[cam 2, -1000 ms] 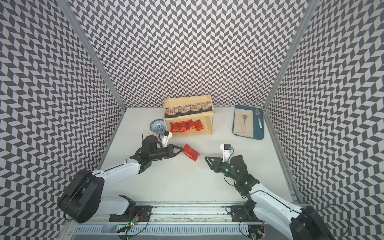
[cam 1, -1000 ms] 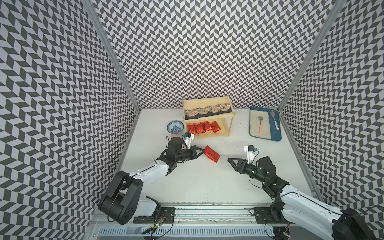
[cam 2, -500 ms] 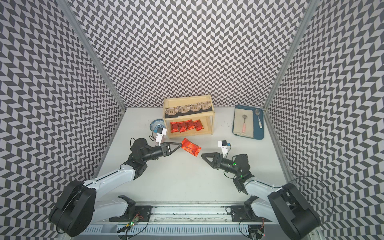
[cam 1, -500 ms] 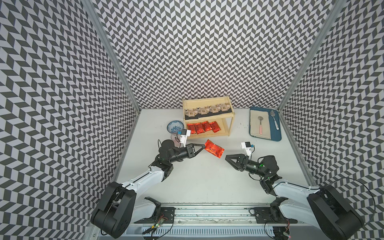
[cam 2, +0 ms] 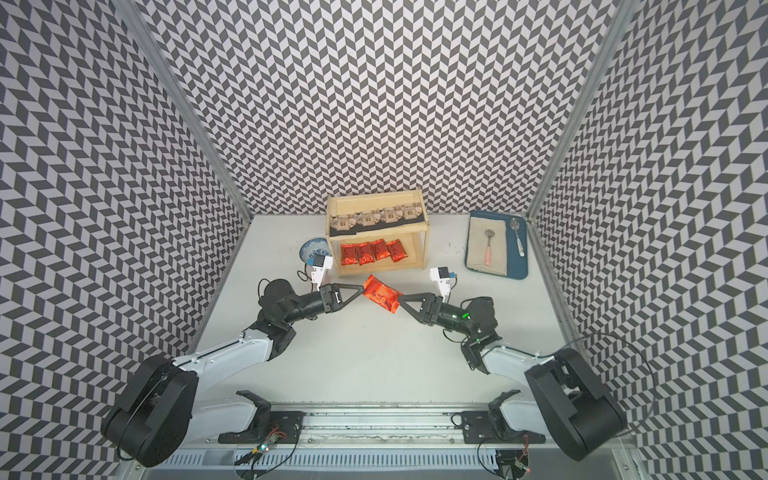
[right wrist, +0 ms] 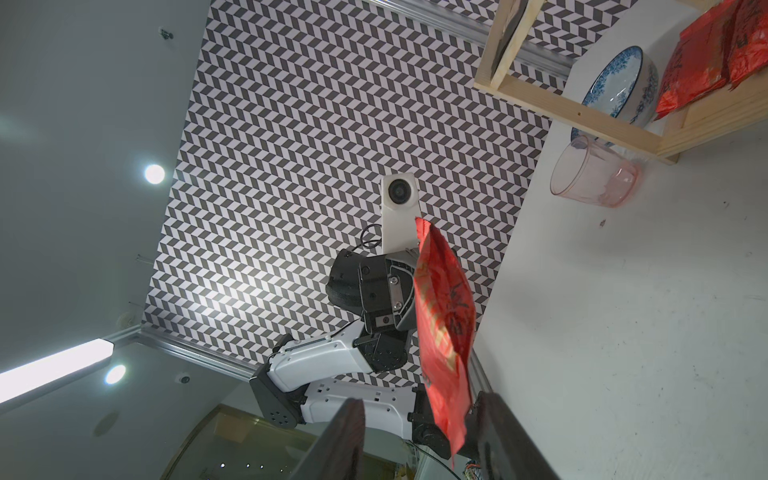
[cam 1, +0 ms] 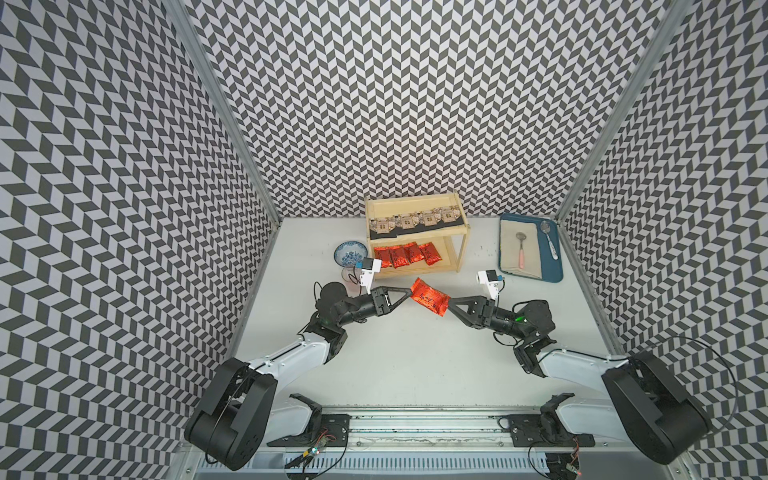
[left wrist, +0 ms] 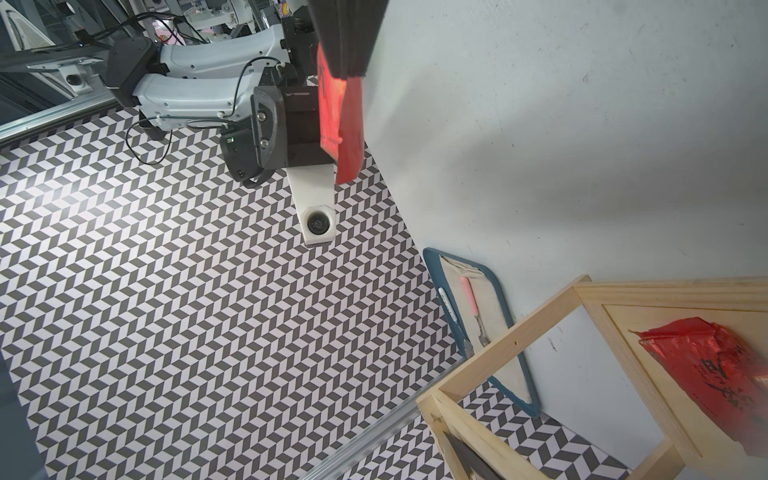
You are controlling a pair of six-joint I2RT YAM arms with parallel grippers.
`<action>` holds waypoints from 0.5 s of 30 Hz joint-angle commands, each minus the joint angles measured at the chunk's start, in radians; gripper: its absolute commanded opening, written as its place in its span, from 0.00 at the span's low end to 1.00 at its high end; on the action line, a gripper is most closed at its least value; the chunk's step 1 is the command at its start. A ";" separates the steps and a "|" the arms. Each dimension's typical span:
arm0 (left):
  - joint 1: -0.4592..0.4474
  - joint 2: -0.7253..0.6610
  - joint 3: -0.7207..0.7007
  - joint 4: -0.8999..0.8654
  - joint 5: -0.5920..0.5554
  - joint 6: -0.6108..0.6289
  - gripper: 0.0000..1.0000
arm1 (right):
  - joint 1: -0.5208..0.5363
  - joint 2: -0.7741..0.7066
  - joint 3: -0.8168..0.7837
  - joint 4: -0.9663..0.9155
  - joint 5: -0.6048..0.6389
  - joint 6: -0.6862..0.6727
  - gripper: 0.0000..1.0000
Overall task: Place the tea bags on the shelf by color
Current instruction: Pick up the tea bag from the center of the board.
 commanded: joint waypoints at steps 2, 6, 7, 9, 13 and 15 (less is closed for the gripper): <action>0.000 0.018 -0.004 0.084 0.020 -0.031 0.00 | -0.003 0.055 0.018 0.174 -0.039 0.050 0.42; 0.000 0.020 0.000 0.076 0.019 -0.029 0.00 | -0.001 0.108 0.014 0.269 -0.046 0.094 0.30; 0.000 0.020 0.001 0.073 0.018 -0.027 0.00 | -0.001 0.120 0.009 0.300 -0.046 0.107 0.27; 0.004 0.021 0.003 0.068 0.014 -0.026 0.00 | -0.001 0.144 -0.003 0.356 -0.045 0.133 0.22; 0.005 0.032 0.011 0.067 0.011 -0.026 0.00 | 0.001 0.179 -0.018 0.436 -0.044 0.165 0.18; 0.005 0.040 0.017 0.068 0.013 -0.027 0.00 | 0.003 0.187 -0.020 0.448 -0.045 0.168 0.15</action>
